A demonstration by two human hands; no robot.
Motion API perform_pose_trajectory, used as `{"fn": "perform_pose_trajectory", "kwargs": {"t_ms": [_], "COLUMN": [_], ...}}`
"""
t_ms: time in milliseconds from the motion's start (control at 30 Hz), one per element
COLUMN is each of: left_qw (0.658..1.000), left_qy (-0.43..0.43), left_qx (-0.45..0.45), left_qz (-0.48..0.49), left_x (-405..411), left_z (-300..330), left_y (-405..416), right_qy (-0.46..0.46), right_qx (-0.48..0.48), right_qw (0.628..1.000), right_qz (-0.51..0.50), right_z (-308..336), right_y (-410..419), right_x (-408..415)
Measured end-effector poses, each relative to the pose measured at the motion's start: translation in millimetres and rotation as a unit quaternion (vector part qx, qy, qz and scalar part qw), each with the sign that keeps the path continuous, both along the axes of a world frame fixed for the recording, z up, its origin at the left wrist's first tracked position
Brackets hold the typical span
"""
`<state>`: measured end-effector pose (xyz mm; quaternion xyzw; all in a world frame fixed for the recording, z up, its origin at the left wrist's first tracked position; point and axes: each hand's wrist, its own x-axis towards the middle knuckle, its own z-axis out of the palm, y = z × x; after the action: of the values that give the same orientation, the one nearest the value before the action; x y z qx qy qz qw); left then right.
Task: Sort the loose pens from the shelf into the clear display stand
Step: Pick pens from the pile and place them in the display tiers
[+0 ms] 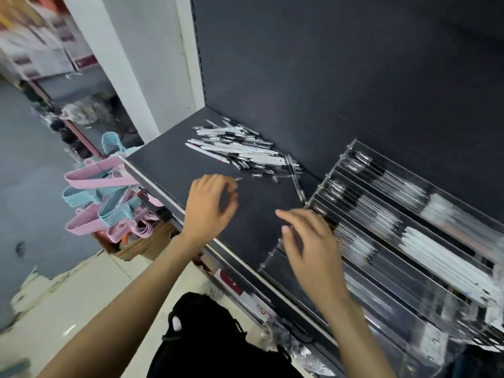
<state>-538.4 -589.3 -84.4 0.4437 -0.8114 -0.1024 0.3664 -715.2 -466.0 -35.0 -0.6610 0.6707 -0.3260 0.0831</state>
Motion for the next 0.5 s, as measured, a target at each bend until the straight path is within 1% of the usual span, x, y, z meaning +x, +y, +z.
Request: {"fn": "perform_pose_trajectory", "kwargs": {"t_ms": [67, 133, 167, 233, 300, 367, 433, 500], "left_qw": [0.988, 0.959, 0.948, 0.934, 0.927, 0.927, 0.932, 0.935], "left_qy": [-0.117, -0.220, -0.249, -0.289, -0.312, -0.309, -0.291, -0.272], "left_qx": [0.101, 0.181, 0.199, 0.202, 0.189, 0.175, 0.169, 0.167], "left_qz": [0.015, -0.004, -0.019, -0.053, -0.089, -0.117, -0.137, -0.153], "left_x": [24, 36, 38, 40, 40, 41, 41, 41], "left_z": [-24, -39, -45, -54, -60, -63, -64, -66], "left_y": [-37, -68, -81, -102, -118, -130, -137, -144], "right_qy": [0.007, 0.014, 0.024, 0.059, 0.107, 0.134, 0.132, 0.113], "right_qx": [0.042, 0.081, 0.095, 0.134, 0.205, 0.264, 0.311, 0.343], "right_qw": [0.999, 0.996, 0.994, 0.983, 0.956, 0.925, 0.901, 0.891], "right_qz": [-0.003, -0.034, -0.056, -0.111, -0.178, -0.238, -0.271, -0.274], "right_z": [-9, -22, -29, -46, -62, -74, -81, -86], "right_y": [-32, -69, -88, -125, -156, -178, -190, -196], "right_x": [21, 34, 37, 35, 24, 9, -3, -11]}}
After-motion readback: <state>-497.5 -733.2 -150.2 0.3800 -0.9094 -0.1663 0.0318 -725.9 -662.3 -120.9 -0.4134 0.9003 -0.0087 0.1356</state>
